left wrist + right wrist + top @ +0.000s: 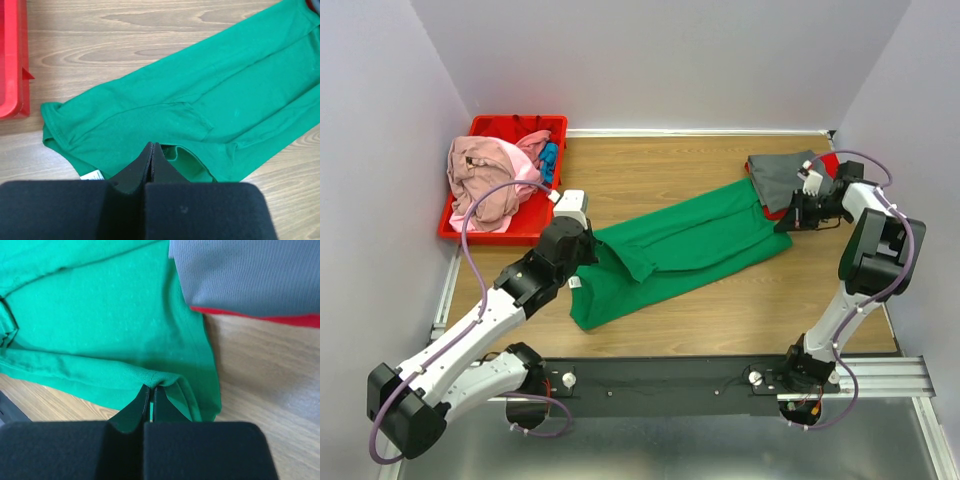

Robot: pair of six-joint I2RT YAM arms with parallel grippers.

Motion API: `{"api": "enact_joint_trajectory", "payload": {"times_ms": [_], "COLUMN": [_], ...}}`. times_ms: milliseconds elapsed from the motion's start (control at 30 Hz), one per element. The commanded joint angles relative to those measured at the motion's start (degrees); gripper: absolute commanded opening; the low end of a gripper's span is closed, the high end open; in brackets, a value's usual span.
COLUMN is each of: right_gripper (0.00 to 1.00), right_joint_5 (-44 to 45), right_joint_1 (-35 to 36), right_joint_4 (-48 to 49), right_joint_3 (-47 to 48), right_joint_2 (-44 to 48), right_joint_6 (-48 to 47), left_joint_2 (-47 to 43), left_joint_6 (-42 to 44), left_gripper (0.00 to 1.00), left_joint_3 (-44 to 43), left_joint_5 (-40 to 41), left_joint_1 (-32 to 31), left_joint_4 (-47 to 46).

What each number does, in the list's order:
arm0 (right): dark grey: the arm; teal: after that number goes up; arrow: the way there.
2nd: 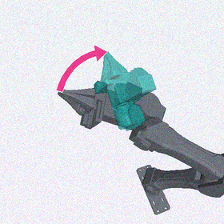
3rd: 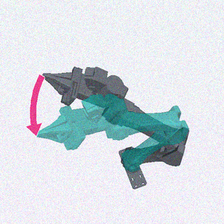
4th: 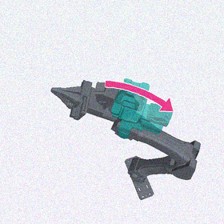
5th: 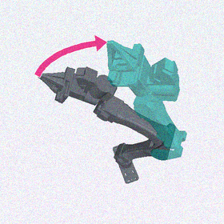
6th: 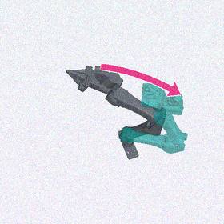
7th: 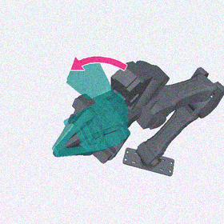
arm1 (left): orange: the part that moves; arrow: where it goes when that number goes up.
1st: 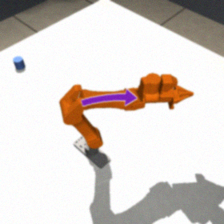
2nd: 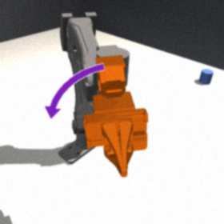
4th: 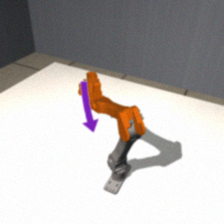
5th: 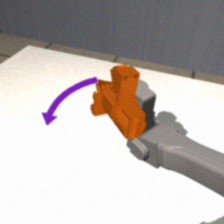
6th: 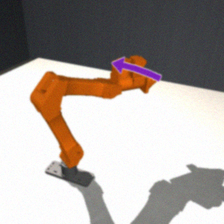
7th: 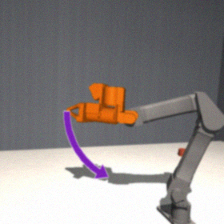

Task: Fold and stack the t-shirts
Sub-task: Fold the tshirt

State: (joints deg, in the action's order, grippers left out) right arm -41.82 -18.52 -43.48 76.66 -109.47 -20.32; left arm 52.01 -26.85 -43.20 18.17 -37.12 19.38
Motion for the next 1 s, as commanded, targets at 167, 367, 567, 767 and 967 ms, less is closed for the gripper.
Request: {"api": "enact_joint_trajectory", "payload": {"times_ms": [167,367,567,767,967], "right_gripper": [0.01,0.01,0.01,0.01,0.01], "right_joint_5": [-0.89,-0.89,-0.72,-0.54,0.34], "right_joint_1": [0.59,0.59,0.68,0.68,0.77], "right_joint_4": [1.91,2.26,2.53,2.88,3.49], "right_joint_3": [3.32,3.84,3.76,3.93,3.67], "right_joint_2": [-2.24,-2.94,-3.29,-3.82,-4.17], "right_joint_6": [1.95,2.3,2.47,2.65,3.18], "left_joint_2": [2.04,4.59,7.14,8.64,9.25], "left_joint_6": [3.2,5.05,6.46,7.43,8.22], "left_gripper": [0.0,0.0,0.0,0.0,0.0], "left_joint_3": [-1.44,-3.82,-5.05,-5.58,-6.11], "left_joint_5": [-1.21,-1.91,-2.88,-3.41,-3.67], "left_joint_1": [2.32,3.46,4.25,5.31,6.36], "left_joint_4": [-2.41,-3.47,-4.43,-5.14,-5.66]}}
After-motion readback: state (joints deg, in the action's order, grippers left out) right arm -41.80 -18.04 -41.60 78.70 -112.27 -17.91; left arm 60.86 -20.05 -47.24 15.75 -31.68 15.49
